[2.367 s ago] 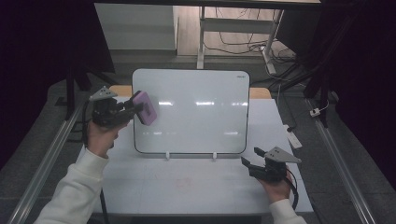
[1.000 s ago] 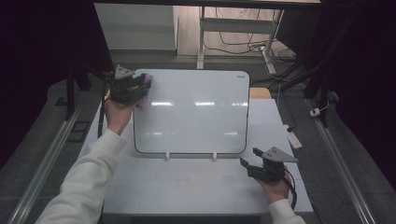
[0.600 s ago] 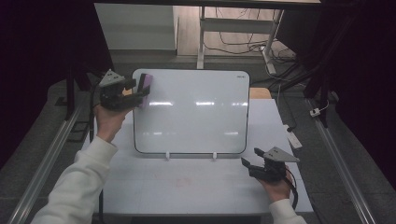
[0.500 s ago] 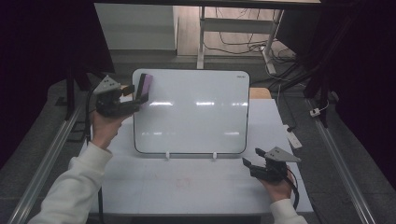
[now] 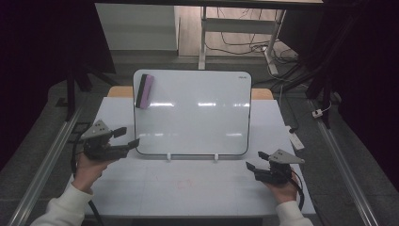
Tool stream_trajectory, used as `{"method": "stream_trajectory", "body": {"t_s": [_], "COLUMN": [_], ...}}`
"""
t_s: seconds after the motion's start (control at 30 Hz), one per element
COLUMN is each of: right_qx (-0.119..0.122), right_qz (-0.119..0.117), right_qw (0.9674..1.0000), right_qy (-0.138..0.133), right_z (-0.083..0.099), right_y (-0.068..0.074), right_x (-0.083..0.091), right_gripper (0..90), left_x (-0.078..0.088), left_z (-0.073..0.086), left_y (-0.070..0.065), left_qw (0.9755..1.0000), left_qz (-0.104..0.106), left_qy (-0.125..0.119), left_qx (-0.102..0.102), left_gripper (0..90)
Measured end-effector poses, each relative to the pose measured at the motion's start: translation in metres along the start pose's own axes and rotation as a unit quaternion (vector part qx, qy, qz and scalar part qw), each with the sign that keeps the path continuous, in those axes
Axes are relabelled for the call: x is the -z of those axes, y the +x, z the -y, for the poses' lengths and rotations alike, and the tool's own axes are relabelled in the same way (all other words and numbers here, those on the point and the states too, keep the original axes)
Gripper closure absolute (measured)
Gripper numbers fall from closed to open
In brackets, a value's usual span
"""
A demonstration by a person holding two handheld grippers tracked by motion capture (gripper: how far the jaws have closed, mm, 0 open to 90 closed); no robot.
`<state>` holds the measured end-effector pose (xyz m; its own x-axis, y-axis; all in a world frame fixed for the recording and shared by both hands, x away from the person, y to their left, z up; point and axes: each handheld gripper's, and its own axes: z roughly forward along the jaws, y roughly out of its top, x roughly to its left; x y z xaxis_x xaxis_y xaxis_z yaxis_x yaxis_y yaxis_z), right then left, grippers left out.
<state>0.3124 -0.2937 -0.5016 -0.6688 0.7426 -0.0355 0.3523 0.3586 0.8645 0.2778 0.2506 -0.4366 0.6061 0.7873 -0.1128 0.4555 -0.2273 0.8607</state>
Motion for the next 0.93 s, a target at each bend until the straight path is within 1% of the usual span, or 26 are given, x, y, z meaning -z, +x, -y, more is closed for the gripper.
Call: {"method": "stream_trajectory", "body": {"t_s": [0.07, 0.17, 0.4, 0.5, 0.6, 0.93], "right_qx": [0.003, 0.012, 0.019, 0.021, 0.024, 0.033], "right_qz": [-0.006, -0.005, -0.003, -0.003, -0.002, -0.003], "right_qw": [1.0, 0.9999, 0.9998, 0.9997, 0.9996, 0.9993], "right_qy": [0.002, 0.003, -0.005, -0.012, -0.015, -0.016], "right_z": [0.001, 0.0, -0.002, -0.004, -0.005, -0.006], "right_y": [0.0, 0.001, 0.002, 0.002, 0.003, 0.005], "right_x": [-0.001, -0.001, 0.001, 0.003, 0.003, 0.003], "right_gripper": [31.3, 31.3, 31.3, 31.3, 31.3, 31.2], "left_x": [0.001, -0.001, -0.007, -0.009, -0.009, -0.014], "left_z": [0.01, 0.023, 0.051, 0.062, 0.066, 0.071], "left_y": [-0.001, -0.003, -0.004, -0.003, -0.002, -0.004], "left_qw": [0.9999, 0.9997, 0.9984, 0.9976, 0.9974, 0.9972], "left_qz": [0.005, 0.009, 0.022, 0.028, 0.028, 0.03], "left_qy": [0.007, 0.021, 0.045, 0.052, 0.054, 0.063], "left_qx": [0.005, 0.009, 0.024, 0.035, 0.038, 0.026], "left_gripper": [29.2, 28.7, 28.1, 27.9, 27.9, 26.5]}}
